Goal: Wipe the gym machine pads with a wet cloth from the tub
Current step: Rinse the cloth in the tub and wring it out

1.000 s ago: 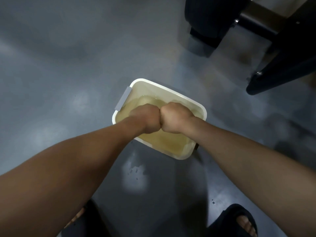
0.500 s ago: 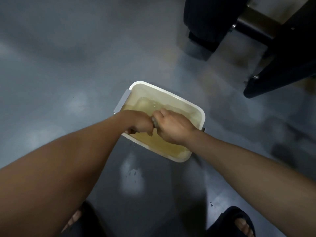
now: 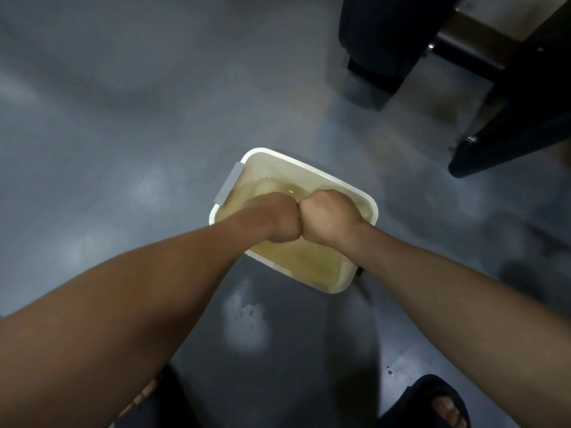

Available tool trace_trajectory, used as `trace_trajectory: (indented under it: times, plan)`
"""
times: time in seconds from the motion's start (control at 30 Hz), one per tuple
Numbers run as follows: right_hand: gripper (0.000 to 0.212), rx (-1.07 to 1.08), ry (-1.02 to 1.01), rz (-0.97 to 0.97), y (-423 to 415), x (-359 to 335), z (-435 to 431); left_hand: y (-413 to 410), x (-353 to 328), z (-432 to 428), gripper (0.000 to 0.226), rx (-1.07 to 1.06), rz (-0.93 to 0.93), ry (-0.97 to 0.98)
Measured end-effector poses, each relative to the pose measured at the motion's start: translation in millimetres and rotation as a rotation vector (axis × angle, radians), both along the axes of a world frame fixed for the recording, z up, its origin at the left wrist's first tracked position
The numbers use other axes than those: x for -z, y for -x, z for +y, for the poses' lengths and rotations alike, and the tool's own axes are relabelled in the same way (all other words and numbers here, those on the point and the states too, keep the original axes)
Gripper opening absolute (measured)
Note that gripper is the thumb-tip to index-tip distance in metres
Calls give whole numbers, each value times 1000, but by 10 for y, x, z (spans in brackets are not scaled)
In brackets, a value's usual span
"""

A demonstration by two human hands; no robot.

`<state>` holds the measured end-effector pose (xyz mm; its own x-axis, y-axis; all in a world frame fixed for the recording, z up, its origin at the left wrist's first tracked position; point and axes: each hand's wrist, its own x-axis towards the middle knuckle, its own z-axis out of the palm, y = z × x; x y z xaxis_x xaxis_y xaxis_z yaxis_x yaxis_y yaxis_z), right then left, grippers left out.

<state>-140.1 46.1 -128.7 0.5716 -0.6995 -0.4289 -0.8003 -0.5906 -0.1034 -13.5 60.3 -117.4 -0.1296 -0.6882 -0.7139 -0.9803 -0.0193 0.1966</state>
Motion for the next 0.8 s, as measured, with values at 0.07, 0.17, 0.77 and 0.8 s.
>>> trace_trajectory:
  times: [0.07, 0.17, 0.77, 0.8]
  plan:
    - [14, 88, -68, 5, -19, -30, 24, -1, 18, 59, 18, 124, -120, 192]
    - [16, 286, -239, -54, -64, -13, 103, -60, 24, 99, 21, 298, -207, 339]
    - [26, 491, -750, -198, 114, 174, -15, -197, 274, 84, 22, 87, -64, 194]
    - [27, 509, -771, -205, 143, 187, -30, -238, 305, 104, 31, -21, -11, 144]
